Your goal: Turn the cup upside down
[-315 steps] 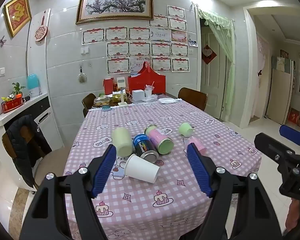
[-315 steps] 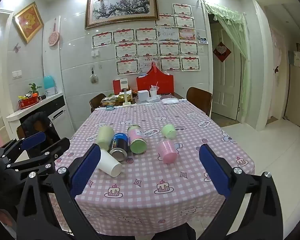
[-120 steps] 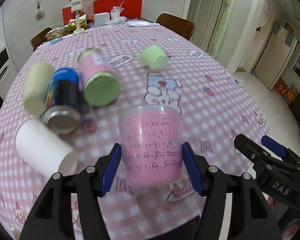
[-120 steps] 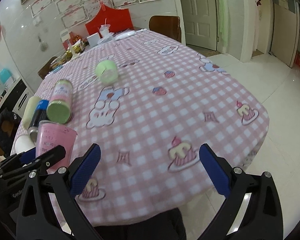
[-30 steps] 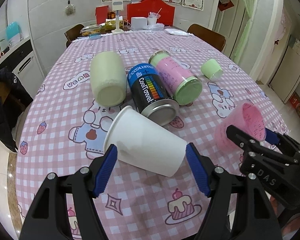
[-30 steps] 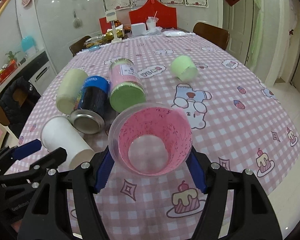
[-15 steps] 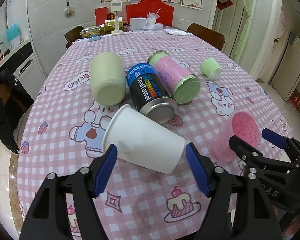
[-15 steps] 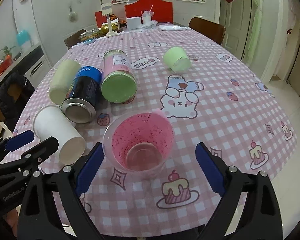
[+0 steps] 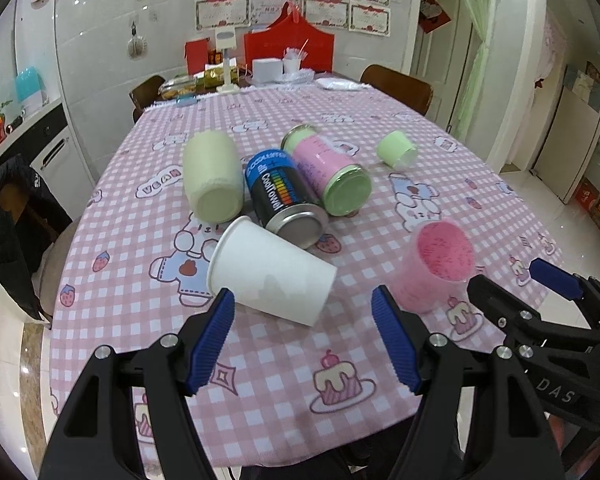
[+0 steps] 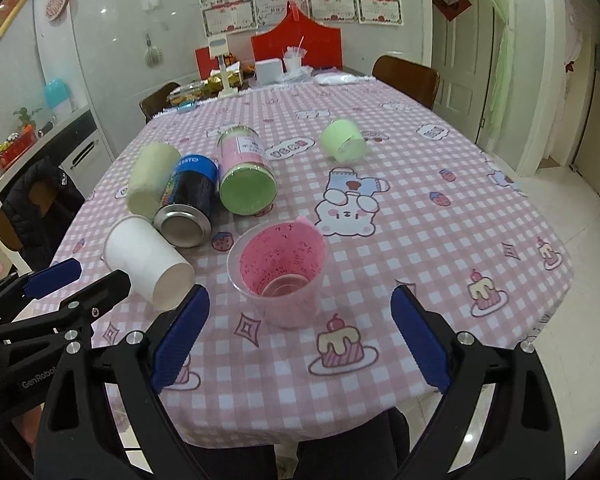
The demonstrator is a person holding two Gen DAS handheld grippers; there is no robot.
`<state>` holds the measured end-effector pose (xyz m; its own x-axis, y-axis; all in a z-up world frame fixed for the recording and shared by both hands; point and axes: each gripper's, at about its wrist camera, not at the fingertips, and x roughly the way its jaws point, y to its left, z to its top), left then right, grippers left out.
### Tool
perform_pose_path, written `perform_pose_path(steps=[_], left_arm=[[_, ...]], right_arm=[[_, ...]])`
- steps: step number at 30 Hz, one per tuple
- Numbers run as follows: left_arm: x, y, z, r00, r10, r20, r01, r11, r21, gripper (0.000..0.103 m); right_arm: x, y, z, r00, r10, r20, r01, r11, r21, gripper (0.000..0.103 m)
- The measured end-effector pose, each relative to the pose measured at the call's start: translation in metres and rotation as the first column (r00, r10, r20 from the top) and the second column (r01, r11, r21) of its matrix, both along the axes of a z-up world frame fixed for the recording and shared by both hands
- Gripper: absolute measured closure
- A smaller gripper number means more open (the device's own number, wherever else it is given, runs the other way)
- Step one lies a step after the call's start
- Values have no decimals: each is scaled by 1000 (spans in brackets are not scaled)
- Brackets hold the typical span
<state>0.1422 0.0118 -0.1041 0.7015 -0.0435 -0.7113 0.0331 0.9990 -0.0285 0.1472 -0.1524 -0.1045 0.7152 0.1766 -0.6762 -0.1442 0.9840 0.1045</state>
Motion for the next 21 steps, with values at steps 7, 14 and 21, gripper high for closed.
perform_pose_path(steps=[7,14,21], left_arm=[[-33,-13,20,997,-23,68,22,1000,11,33],[-71,-23,43,987,-37,154,34,999,21,33],[-108,-30,66,967,-35,251,27,999,36,33]], right_arm=[[-34,-12,19,998,-14,64,14,1000,9,14],[-73,-20,41,988,-18,151,15,1000,17,14],[-108,-26,60,971,-8,240,-1,999,36,14]])
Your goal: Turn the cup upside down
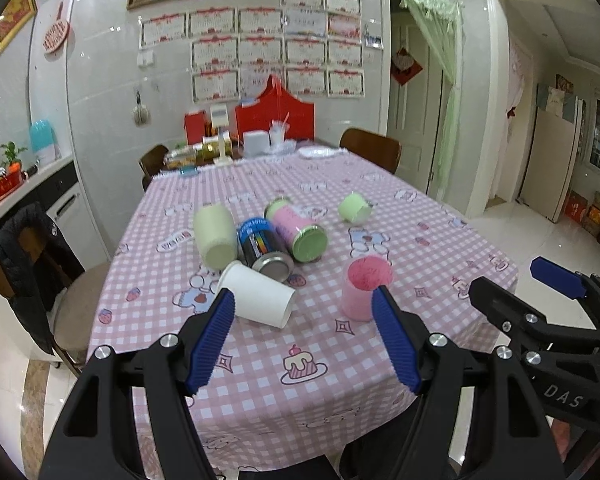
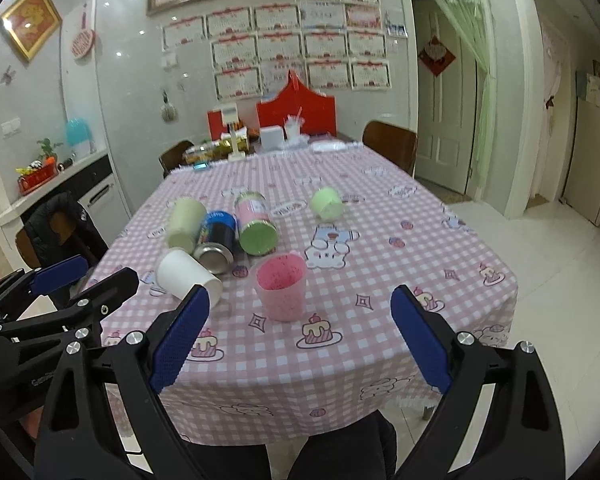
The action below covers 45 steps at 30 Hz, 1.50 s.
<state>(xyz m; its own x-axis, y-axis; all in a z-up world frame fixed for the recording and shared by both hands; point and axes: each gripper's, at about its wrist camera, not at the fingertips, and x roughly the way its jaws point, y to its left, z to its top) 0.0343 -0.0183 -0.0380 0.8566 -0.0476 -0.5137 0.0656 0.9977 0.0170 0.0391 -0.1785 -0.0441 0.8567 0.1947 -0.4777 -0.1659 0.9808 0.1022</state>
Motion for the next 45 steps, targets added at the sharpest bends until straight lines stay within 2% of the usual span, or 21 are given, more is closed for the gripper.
perform_pose_path(steps=[10,19,45], left_arm=[[-31,-6,23,995,-2,101,3,1000,-10,32],[-40,-10,30,990,-9,137,10,1000,-8,32],[-49,-12,32,990,-8,139,9,1000,-6,31]], right_arm=[[-27,-12,21,995,10,98,-14,999,36,14],[-36,-17,25,991,9,134,-15,999,45,14],[-48,-23,27,989,-6,146,-3,998,63,14]])
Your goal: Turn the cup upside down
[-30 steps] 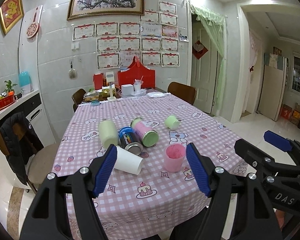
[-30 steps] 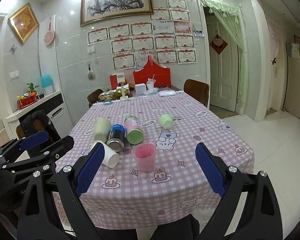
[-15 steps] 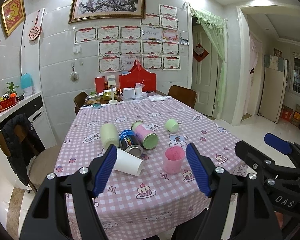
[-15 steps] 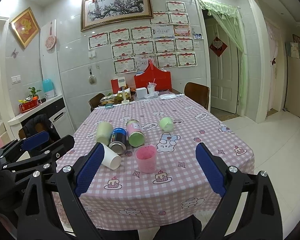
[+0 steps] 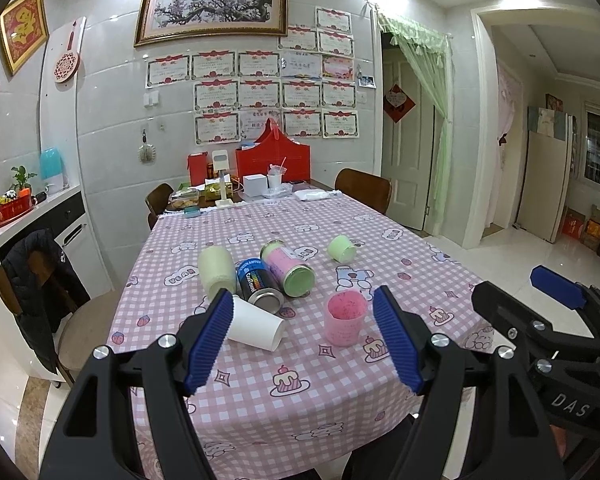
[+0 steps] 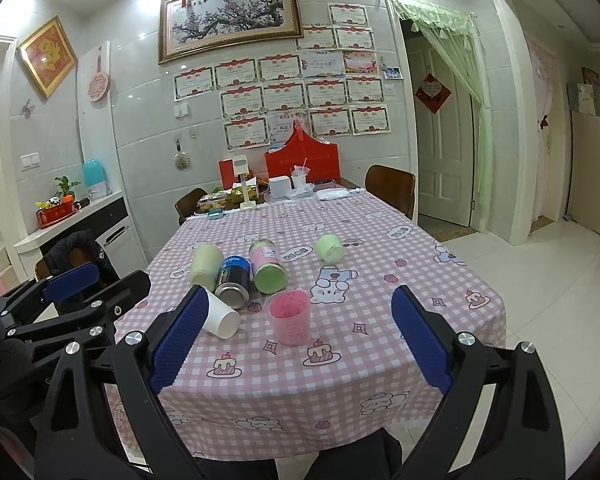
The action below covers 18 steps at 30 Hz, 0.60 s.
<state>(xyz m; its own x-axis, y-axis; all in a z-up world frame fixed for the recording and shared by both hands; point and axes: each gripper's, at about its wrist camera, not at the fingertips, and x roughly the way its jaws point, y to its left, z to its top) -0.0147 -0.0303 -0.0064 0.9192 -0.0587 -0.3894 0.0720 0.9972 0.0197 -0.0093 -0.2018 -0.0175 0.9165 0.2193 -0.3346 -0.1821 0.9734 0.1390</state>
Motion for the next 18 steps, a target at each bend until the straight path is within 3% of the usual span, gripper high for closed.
perform_pose_path(steps=[18], left_arm=[[4,-1,3,1000,-2,-9,2,1000,7,31]], right_arm=[[4,0,0,1000,-11,-8,11,1000,1,11]])
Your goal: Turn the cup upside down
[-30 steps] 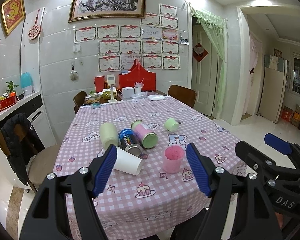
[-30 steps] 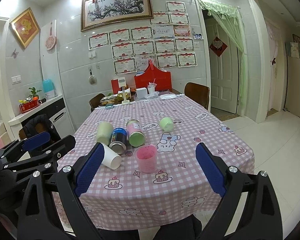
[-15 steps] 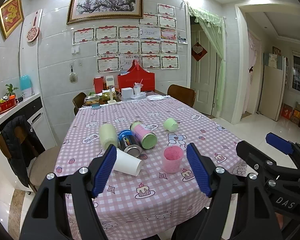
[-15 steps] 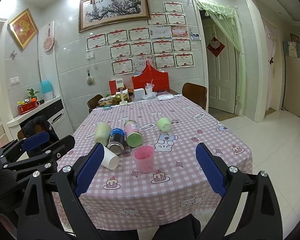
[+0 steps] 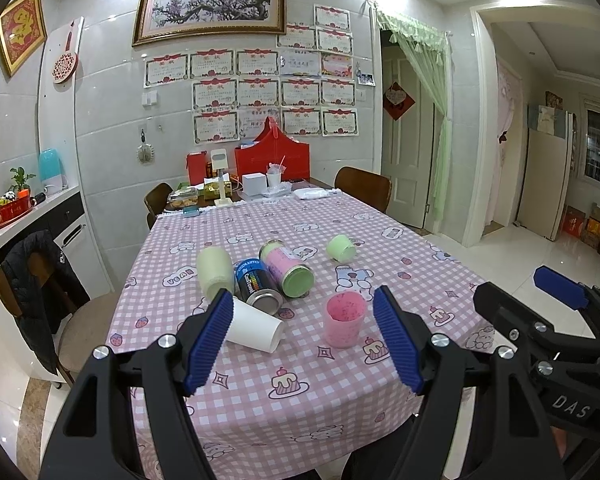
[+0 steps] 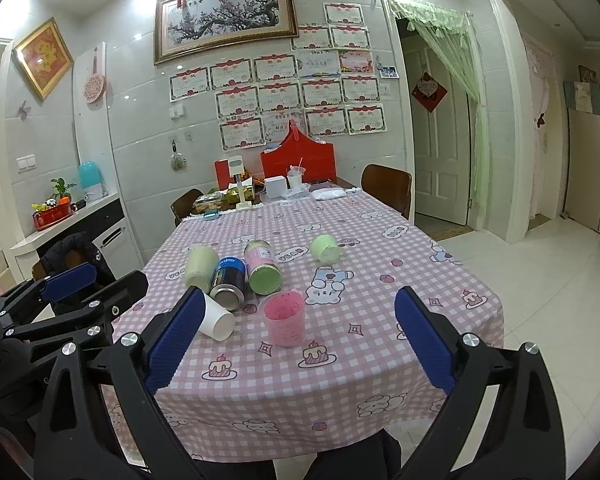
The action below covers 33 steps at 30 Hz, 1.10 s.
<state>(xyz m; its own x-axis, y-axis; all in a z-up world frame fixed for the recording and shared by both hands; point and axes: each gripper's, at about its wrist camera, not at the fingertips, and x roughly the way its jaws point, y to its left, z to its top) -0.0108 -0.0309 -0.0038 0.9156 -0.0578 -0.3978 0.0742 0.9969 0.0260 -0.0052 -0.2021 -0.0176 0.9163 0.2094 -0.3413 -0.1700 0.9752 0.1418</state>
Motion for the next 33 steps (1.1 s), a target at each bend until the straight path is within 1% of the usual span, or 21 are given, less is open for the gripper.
perform_pose_path(steps=[33], left_arm=[[5,1,-4,1000,-1,-2,1,1000,1,31]], right_arm=[[3,0,-3,1000,-1,-3,1,1000,-2,10]])
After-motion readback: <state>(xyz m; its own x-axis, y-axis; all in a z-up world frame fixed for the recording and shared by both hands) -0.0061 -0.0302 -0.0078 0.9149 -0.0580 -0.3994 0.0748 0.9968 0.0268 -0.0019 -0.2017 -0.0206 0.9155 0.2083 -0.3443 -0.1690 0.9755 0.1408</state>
